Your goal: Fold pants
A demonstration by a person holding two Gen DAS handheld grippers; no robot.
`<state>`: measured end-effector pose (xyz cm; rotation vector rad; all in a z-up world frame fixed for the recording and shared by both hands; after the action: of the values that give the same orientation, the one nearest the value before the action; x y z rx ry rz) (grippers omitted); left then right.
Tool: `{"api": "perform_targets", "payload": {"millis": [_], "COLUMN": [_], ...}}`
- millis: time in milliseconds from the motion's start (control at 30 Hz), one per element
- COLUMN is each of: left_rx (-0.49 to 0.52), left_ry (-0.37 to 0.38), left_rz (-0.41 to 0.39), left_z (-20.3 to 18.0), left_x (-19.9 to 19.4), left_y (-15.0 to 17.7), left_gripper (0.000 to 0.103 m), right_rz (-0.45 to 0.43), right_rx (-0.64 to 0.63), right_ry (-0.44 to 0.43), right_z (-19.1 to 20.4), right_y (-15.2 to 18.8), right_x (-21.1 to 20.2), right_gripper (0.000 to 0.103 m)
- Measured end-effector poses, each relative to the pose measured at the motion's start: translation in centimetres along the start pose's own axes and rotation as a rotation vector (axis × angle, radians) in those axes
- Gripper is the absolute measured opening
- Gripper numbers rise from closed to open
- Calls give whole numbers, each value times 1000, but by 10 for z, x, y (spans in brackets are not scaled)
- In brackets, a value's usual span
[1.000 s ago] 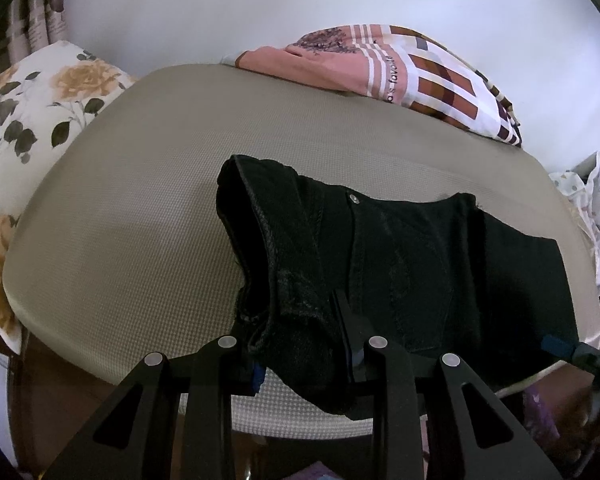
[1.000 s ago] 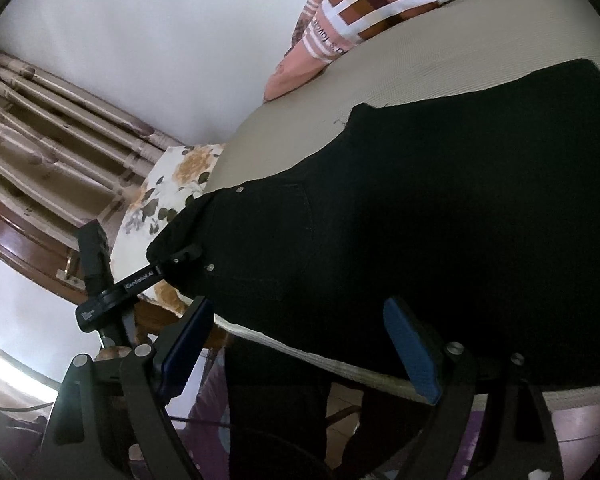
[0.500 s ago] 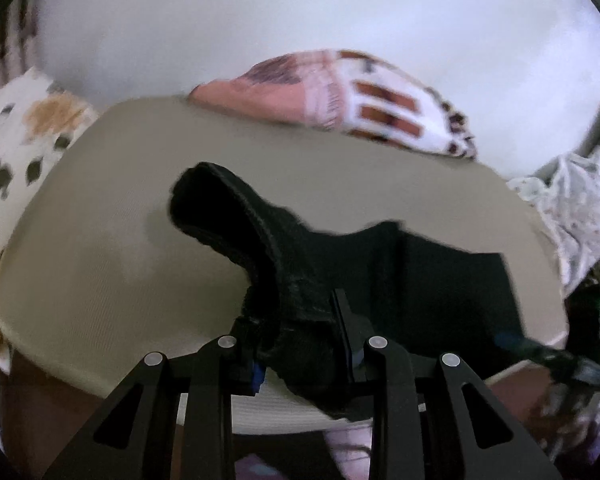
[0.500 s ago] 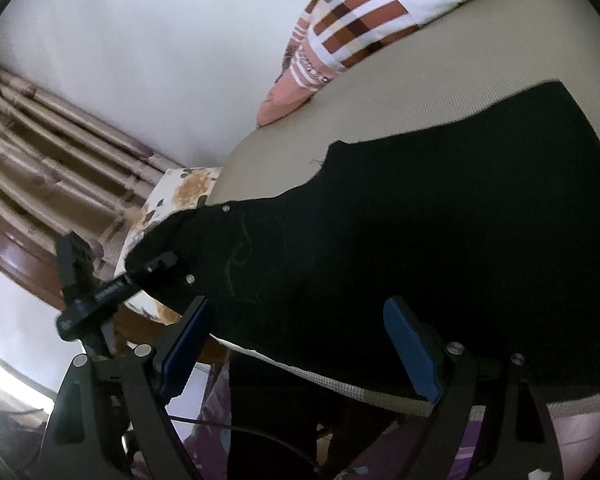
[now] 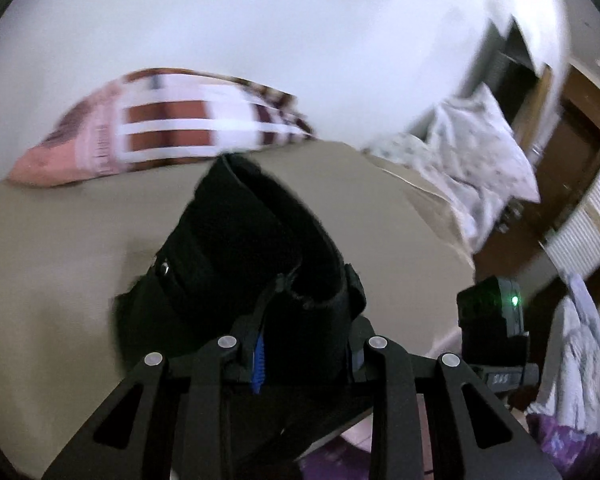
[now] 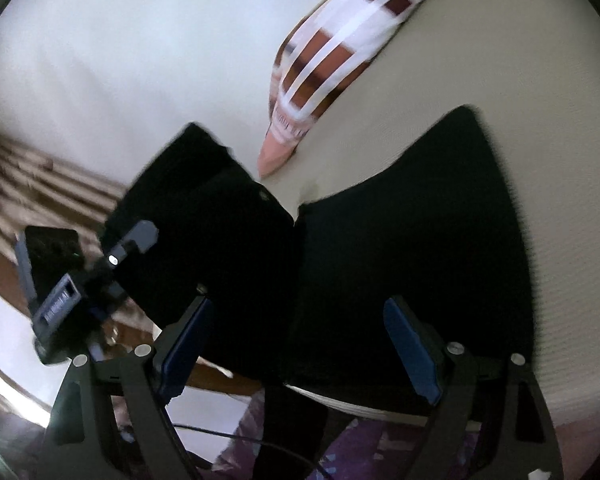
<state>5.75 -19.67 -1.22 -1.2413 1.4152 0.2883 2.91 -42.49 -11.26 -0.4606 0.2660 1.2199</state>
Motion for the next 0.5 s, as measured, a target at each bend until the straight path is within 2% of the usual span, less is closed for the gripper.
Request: {"api": "perform_targets", "payload": {"millis": [67,233,500], "left_rx": [40,82,139], "left_ry": [44,87,141], "left_rz": [26,118,163], "left_z": [-12,-26,-43], "left_x": [29,80,104], "left_y": [-5,-7,-1], "left_gripper": [29,29,30], "right_rz": [-30,-76,-107], "right_rx": [32,86,161], "right_ry": [-27,-102,-235], "right_z": [-15,-38,-61], "right_y": [1,8,13], "right_x": [-17,-40,-49], "right_gripper": [87,89,91]}}
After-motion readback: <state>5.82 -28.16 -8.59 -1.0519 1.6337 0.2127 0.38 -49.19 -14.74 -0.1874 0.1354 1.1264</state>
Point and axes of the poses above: each gripper's, at about its wrist camera, not at the fingertips, and x roughly the way its jaws point, z to its left, y to its underside, the point moved 1 cm from there along x, roughly the way its jaws point, and after that the axes turned 14 degrees about z, right-handed, at the moved point
